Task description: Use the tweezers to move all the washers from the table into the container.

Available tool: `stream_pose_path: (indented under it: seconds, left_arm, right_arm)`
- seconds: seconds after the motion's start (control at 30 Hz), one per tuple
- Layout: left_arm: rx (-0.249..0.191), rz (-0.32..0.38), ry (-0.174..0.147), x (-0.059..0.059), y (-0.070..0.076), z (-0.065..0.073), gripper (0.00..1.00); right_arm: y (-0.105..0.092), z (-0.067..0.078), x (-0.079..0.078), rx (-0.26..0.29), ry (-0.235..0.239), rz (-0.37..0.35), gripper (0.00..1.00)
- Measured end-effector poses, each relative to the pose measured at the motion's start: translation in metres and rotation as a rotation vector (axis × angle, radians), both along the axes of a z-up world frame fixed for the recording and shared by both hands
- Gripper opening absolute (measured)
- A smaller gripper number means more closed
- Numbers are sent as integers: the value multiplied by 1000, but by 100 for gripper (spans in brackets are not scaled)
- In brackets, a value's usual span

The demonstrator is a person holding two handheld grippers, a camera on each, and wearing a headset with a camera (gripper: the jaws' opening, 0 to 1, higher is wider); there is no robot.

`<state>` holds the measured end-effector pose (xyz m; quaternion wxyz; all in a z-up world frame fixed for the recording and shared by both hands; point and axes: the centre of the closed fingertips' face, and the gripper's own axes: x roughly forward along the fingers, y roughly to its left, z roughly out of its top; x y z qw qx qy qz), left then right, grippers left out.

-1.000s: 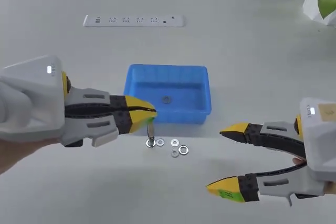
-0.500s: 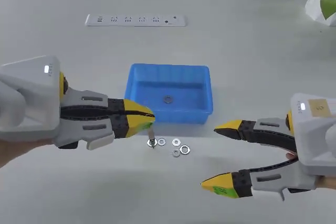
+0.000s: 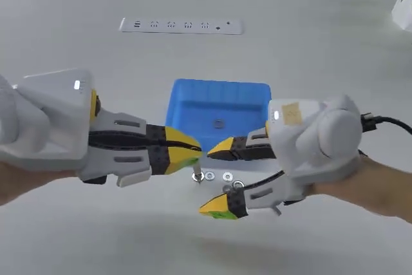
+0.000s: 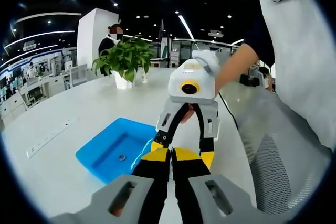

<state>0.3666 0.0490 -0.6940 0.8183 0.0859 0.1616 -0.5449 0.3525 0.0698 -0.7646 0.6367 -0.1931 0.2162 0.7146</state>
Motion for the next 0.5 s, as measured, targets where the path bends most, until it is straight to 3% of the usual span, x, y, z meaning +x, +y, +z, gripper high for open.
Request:
stream_pose_path:
  seconds: [0.27, 0.4, 0.5]
  left_arm:
    - [7, -4, 11, -2, 2, -2, 5]
    - [11, -9, 12, -3, 1, -3, 5]
    - [13, -13, 12, -4, 0, -4, 5]
  right_arm:
    - [9, -6, 12, -13, -31, 27, 28]
    - [10, -5, 11, -17, -34, 52, 19]
    - [9, -8, 7, -38, -65, 92, 13]
